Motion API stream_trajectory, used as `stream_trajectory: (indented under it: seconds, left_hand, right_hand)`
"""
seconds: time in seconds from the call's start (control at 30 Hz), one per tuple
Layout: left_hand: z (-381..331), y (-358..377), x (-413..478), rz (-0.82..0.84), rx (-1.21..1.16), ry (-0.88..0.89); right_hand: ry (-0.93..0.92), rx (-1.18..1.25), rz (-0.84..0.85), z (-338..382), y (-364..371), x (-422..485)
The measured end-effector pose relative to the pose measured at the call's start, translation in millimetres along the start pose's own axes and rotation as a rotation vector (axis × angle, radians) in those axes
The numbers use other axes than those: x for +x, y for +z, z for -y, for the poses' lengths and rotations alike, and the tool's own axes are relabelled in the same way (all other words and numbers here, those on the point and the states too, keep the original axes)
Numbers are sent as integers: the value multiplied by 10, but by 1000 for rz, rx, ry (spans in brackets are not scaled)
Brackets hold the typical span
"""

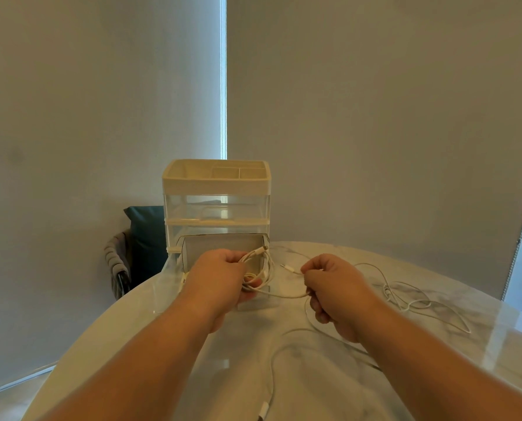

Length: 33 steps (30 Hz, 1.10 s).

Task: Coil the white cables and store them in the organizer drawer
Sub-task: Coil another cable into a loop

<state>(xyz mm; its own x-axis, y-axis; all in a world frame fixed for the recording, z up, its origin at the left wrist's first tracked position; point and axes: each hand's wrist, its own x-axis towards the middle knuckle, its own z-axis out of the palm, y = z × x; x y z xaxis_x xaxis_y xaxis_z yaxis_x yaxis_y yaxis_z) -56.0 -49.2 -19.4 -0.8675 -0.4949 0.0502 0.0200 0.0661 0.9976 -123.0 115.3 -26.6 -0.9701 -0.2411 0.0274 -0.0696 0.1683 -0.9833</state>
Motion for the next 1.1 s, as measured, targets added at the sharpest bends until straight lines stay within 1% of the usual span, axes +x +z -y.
stream_trajectory:
  seconds: [0.07,0.17,0.23,0.4,0.53,0.63,0.67,0.73,0.77,0.8,0.83,0.9,1.0,1.1]
  left_hand:
    - [-18,22,-26,38,-27,3]
    - [-29,71,-57,100,-43,-16]
    - [-26,88,-59,117,-28,-19]
    - [-4,124,-74,149,-21,-21]
    - [-2,147,-59,87,-78,-5]
    - [-34,108,-34,32,-166,17]
    - [-44,92,-25,12,-192,27]
    - [-64,75,-14,-18,-242,38]
    - [-70,73,-13,-19,-258,34]
    - [-69,75,-14,-6,-259,27]
    - [-66,83,-17,17,-248,16]
    - [-50,105,-30,72,-206,6]
    - [-28,126,-45,110,-136,0]
    - [-18,149,-80,175,-99,-16]
  right_hand:
    - [57,123,-41,-5,-22,22]
    - [84,297,12,21,-4,8]
    - [73,331,30,55,24,-15]
    - [-28,73,62,35,64,-55]
    - [-39,-9,36,27,53,-51]
    - [-167,-252,5,64,-62,-23]
    - [-175,-339,28,66,-99,-20]
    - [-71,-429,102,44,-121,-25]
    - [2,-403,136,17,-110,-18]
    - [43,-323,154,-16,-92,-1]
    - [48,-214,152,-30,-69,10]
    - [25,5,95,-25,-37,44]
    - [28,293,42,23,-15,72]
    - [12,409,60,58,18,41]
